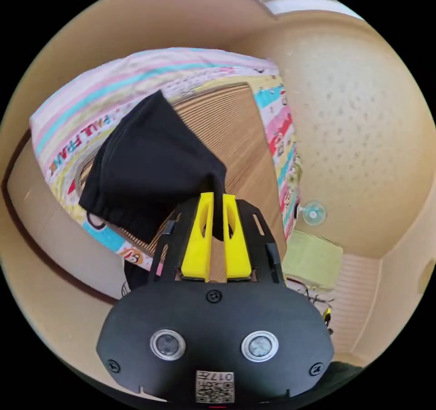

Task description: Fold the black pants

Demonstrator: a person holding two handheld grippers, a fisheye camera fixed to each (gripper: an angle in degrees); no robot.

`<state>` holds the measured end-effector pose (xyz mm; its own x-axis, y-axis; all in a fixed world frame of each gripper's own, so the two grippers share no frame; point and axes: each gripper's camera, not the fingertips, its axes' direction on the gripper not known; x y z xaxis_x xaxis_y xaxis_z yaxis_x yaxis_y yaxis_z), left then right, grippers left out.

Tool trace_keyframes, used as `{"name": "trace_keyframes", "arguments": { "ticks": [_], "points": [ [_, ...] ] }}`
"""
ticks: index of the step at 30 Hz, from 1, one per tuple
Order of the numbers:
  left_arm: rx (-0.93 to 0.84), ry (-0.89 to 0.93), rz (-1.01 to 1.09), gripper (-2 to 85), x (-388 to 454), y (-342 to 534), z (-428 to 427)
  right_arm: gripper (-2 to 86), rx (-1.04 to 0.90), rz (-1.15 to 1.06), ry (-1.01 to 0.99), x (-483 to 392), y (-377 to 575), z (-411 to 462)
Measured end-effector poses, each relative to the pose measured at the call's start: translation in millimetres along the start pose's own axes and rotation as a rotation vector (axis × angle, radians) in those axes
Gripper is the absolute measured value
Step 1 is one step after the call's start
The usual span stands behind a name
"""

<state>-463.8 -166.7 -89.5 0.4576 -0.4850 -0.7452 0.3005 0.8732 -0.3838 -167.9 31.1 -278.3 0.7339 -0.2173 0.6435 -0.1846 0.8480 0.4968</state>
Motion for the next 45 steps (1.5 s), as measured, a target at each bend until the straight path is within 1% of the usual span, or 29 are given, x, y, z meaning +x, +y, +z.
{"name": "trace_keyframes", "arguments": {
  "ticks": [2,3,5,6,8,9,10,11,12,13,14,16,18,19,20,23,24,25,26,28,29,31,32,34,36,38,40,42,45],
  "points": [
    [-0.048,0.067,0.245,2.5,87.9,-8.4,2.0,0.4,0.078,0.079,-0.018,2.6,8.6,-25.5],
    [-0.058,0.103,0.293,1.7,108.2,-7.6,5.0,0.4,0.126,0.112,-0.035,5.1,15.6,-40.2],
    [-0.120,0.231,0.449,-0.1,179.8,6.7,30.5,0.3,0.195,0.139,-0.045,10.2,28.4,-59.1],
    [-0.147,0.244,0.483,-0.3,195.6,13.4,40.4,0.3,0.242,0.162,-0.032,15.8,38.7,-69.2],
    [-0.280,0.282,0.629,-0.7,249.3,55.2,89.3,0.3,0.311,0.199,-0.010,27.8,54.4,-78.1],
    [-0.326,0.287,0.654,-0.7,259.6,68.8,104.1,0.3,0.343,0.224,-0.004,38.4,63.2,-78.8],
    [-0.426,0.286,0.679,-0.7,275.7,98.6,135.5,0.3,0.354,0.238,-0.008,50.6,69.2,-74.5],
    [-0.522,0.271,0.699,-0.7,286.5,131.3,165.4,0.3,0.349,0.240,-0.010,57.2,71.2,-70.0],
    [-0.571,0.259,0.717,-0.6,290.7,149.1,179.8,0.3,0.319,0.237,-0.010,70.0,72.9,-57.2],
    [-0.691,0.335,0.778,-0.5,298.0,185.0,203.9,0.4,0.265,0.232,-0.004,83.4,72.5,-39.1],
    [-0.802,0.395,0.771,-0.4,299.5,214.2,223.3,0.4,0.231,0.230,-0.001,90.2,71.8,-28.4],
    [-0.871,0.361,0.718,0.3,292.7,241.3,239.8,0.5,0.060,0.224,-0.001,117.1,67.2,22.5],
    [-0.909,0.250,0.776,3.6,291.2,244.3,245.6,0.5,-0.062,0.208,-0.026,134.3,65.3,62.7],
    [-0.872,0.112,0.763,4.7,286.4,231.5,244.4,0.6,-0.118,0.185,-0.059,144.8,66.1,89.1],
    [-0.821,0.028,0.718,5.5,277.6,215.1,238.9,0.7,-0.144,0.178,-0.076,150.3,67.0,102.4],
    [-0.719,0.019,0.570,6.3,257.0,181.2,212.8,1.2,-0.293,0.180,-0.164,181.0,73.5,176.0],
    [-0.684,0.026,0.545,6.3,254.5,177.5,204.9,1.9,-0.368,0.171,-0.192,192.1,76.8,208.9],
    [-0.608,0.039,0.515,6.4,251.8,174.2,188.5,2.6,-0.461,0.145,-0.215,202.4,81.8,245.9],
    [-0.530,0.037,0.493,6.5,250.7,175.3,173.4,2.9,-0.514,0.130,-0.223,207.2,84.9,265.2],
    [-0.422,0.015,0.455,6.5,249.6,183.4,156.1,4.4,-0.728,0.066,-0.235,223.7,102.1,344.0],
    [-0.359,0.004,0.420,6.5,248.8,191.1,148.4,5.0,-0.776,0.051,-0.239,226.8,106.9,363.0],
    [-0.277,0.004,0.357,6.5,248.3,204.1,140.9,7.0,-0.941,0.006,-0.280,235.4,126.8,435.5],
    [-0.240,0.014,0.330,6.4,250.0,212.4,138.7,7.4,-0.971,-0.004,-0.290,236.3,131.7,451.7],
    [-0.229,0.005,0.316,6.3,256.6,222.3,137.9,8.8,-1.068,-0.049,-0.317,235.2,150.0,510.7],
    [-0.208,-0.047,0.315,6.3,266.7,231.9,132.9,9.9,-1.125,-0.084,-0.316,231.0,163.9,551.3],
    [-0.140,-0.107,0.319,5.7,280.4,246.1,118.6,10.8,-1.194,-0.098,-0.288,228.2,179.9,590.2],
    [-0.085,-0.126,0.299,5.4,285.9,256.6,108.5,11.8,-1.265,-0.108,-0.264,223.5,197.9,634.3],
    [-0.052,-0.127,0.270,5.3,288.1,264.4,103.3,12.5,-1.293,-0.134,-0.250,216.6,205.2,658.4],
    [-0.030,-0.150,0.233,5.3,292.6,268.6,104.6,13.3,-1.278,-0.190,-0.177,208.8,209.6,682.6]
  ]
}}
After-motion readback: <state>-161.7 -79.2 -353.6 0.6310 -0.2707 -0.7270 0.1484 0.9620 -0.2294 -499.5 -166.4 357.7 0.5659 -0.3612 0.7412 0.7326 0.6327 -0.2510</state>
